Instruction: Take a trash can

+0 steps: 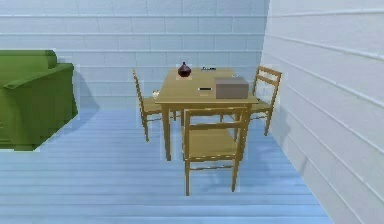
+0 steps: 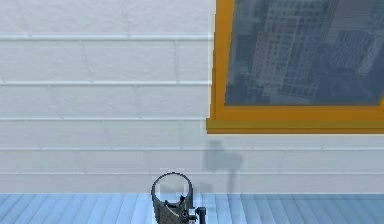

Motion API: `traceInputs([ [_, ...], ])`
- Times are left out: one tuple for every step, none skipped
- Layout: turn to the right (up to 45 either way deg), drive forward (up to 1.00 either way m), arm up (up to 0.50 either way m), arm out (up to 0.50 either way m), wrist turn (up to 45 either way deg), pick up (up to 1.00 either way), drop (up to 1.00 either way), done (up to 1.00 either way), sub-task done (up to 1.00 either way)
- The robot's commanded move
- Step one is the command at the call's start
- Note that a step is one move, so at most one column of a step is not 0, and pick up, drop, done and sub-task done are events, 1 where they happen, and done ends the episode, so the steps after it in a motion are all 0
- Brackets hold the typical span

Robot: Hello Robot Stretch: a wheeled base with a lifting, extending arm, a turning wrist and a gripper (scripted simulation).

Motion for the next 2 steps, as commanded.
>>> traceInputs([
  [0.0, 0.00, 0.00, 0.00, 0.0, 1.00, 0.00, 0.00, 0.00],
  [0.0, 0.00, 0.10, 0.00, 0.0, 0.00, 0.00, 0.00, 0.00],
])
